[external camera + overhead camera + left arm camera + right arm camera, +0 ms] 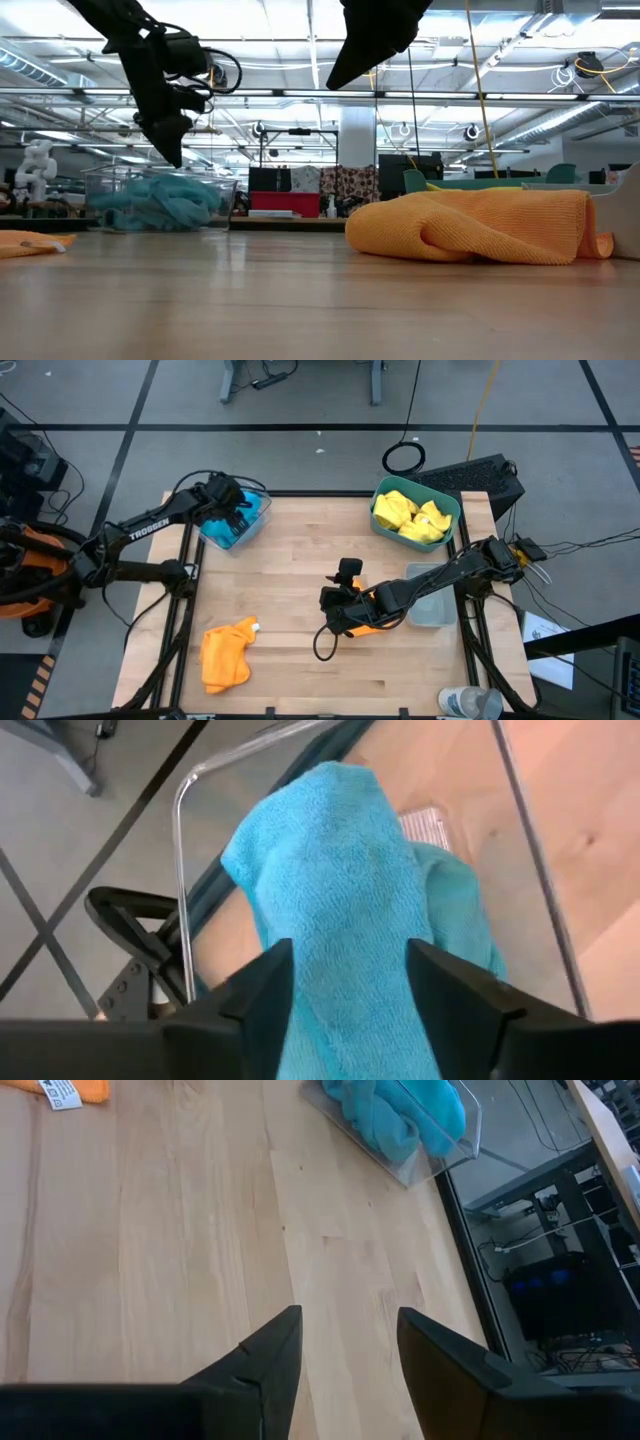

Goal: Sort microfiber towel by color & place in baskets
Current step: Put the right orange towel into the grey bin

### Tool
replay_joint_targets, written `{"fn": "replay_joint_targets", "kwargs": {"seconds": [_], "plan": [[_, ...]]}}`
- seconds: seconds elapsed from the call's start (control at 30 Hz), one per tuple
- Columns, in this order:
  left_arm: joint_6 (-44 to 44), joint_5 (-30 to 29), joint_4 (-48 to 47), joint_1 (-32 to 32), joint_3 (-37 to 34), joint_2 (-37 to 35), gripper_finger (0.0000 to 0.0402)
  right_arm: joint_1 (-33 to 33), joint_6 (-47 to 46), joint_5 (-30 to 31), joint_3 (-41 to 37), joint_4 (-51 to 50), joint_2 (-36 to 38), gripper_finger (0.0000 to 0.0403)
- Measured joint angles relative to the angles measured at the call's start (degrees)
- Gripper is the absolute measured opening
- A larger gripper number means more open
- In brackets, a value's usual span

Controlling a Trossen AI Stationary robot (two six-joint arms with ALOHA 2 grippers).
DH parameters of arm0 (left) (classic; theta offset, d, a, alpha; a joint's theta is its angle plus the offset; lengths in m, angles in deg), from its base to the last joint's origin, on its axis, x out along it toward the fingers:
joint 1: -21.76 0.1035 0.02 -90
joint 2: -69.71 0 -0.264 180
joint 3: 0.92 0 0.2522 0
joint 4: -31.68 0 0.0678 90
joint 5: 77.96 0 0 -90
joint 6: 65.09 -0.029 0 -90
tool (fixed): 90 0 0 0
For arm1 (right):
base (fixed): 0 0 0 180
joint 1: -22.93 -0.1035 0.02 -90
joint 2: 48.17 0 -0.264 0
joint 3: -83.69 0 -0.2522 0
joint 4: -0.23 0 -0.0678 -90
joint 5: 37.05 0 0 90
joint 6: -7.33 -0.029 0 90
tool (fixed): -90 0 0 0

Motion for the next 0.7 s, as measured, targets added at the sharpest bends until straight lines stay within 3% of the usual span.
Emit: {"fn": "replay_joint_targets", "kwargs": {"seconds": [0.2,0.33,0.5,0.7], "plan": [[1.4,0.0,2.3,0.2,-1.7,1.3,0.0105,-0.1,-0.5,-0.5,0.0,-0.9,0.0,0.0157],[5.6,1.4,-2.2,-2.7,0.1,-2.5,0.0053,-1.9,-5.0,-1.5,0.0,-7.9,0.1,0.0157],[8.5,9.1,-3.0,-11.4,0.9,-12.8,0.0007,-5.2,-17.4,-2.7,-0.1,-17.2,0.3,0.0157],[16.3,11.4,-2.1,-26.1,-0.8,-22.4,0.0011,-9.1,-27.9,-3.2,-2.9,-17.9,0.3,0.0165]]}}
